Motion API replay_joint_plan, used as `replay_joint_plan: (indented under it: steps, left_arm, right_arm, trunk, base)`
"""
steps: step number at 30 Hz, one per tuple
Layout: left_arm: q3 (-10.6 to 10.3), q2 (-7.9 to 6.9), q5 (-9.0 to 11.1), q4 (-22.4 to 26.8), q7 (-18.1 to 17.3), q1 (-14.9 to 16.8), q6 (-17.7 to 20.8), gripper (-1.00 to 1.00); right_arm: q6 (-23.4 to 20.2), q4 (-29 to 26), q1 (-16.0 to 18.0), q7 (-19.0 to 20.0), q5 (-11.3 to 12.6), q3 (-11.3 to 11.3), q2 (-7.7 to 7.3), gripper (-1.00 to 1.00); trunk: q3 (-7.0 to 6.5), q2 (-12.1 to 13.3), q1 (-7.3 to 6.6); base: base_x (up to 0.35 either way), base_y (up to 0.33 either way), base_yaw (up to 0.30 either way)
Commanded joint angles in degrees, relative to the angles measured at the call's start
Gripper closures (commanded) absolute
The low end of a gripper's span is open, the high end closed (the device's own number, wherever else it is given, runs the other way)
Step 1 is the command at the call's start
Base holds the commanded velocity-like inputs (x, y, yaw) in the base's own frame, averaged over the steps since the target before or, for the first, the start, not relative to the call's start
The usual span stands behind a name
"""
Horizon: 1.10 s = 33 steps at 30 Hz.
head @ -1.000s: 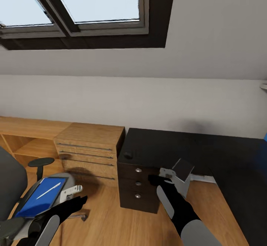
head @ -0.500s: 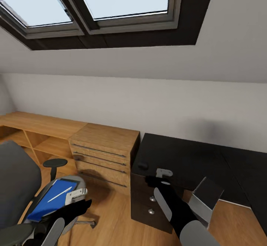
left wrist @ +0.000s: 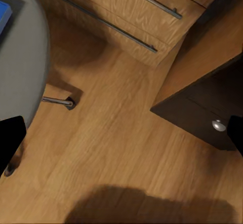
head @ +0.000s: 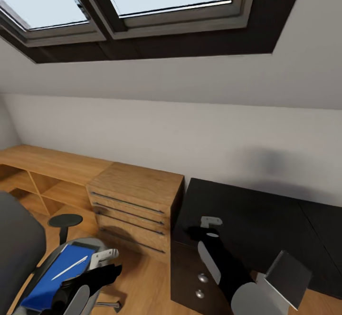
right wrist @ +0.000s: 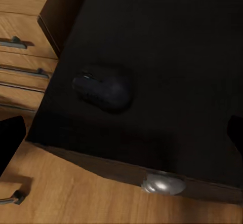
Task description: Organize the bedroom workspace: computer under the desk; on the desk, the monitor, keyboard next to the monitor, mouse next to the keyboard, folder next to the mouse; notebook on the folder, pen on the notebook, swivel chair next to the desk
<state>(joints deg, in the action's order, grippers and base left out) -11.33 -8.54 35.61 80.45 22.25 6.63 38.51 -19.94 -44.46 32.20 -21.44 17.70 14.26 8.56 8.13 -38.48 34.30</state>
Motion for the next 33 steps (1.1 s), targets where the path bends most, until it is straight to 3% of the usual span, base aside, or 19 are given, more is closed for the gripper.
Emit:
replay_joint_plan:
  steps: [1, 5, 7, 10, 18, 22, 23, 26, 33]
  left_arm:
    - [-0.2, -0.07, 0.6, 0.1, 0.6, 0.1, 0.1, -1.0]
    - [-0.2, -0.07, 0.7, 0.1, 0.6, 0.1, 0.1, -1.0]
    - [-0.2, -0.07, 0.7, 0.1, 0.6, 0.1, 0.1, -1.0]
    - [-0.2, -0.07, 0.7, 0.1, 0.6, 0.1, 0.1, -1.0]
    - [-0.2, -0.07, 0.7, 0.1, 0.6, 0.1, 0.1, -1.0]
    - [-0.2, -0.07, 0.7, 0.2, 0.6, 0.1, 0.1, -1.0]
    - [-0.2, -0.07, 0.7, 0.2, 0.5, 0.1, 0.1, -1.0]
    - [-0.2, -0.07, 0.7, 0.3, 0.5, 0.1, 0.1, -1.0]
    - [-0.3, -0.07, 0.6, 0.5, 0.5, 0.1, 0.0, -1.0]
  right_arm:
    - [-0.2, 0.5, 0.1, -0.4, -0.4, 0.3, -0.04, -1.0]
    - [-0.1, 2.6, 0.1, -0.2, -3.6, 0.6, -0.02, -1.0]
    - [0.3, 3.4, 0.1, -0.1, -6.4, 1.7, 0.02, -1.0]
    - [0.5, 4.4, 0.1, -0.1, -8.3, 3.7, 0.04, -1.0]
    - [0.6, 5.4, 0.1, 2.5, -9.2, 9.9, -0.18, -1.0]
    - [0.6, 5.6, 0.1, 7.9, -9.5, 11.5, -1.74, -1.0]
    - [0.6, 5.5, 0.1, 12.9, -10.1, 11.8, -3.7, -1.0]
    - [0.7, 5.4, 0.1, 19.4, -10.6, 11.9, -6.02, -1.0]
    - [3.5, 5.4, 0.1, 29.3, -10.8, 12.0, -10.76, -1.0]
  trunk:
    - [0.1, -0.1, 0.05]
    - [0.1, -0.1, 0.05]
    - [0.1, -0.1, 0.05]
    - [0.1, -0.1, 0.05]
    - [0.1, -0.1, 0.05]
    - [0.1, -0.1, 0.05]
    - [0.1, -0.1, 0.05]
    - [0.1, -0.1, 0.05]
    - [0.1, -0.1, 0.05]
  base:
    - [0.325, 0.0, 0.0]
    - [0.325, 0.001, 0.0]
    - [0.318, 0.028, 0.0]
    - [0.22, 0.018, 0.0]
    - [0.042, 0.003, 0.0]
    - [0.005, 0.0, 0.0]
    - [0.001, 0.0, 0.0]
    - [0.0, 0.0, 0.0]
    - [0.078, 0.0, 0.0]
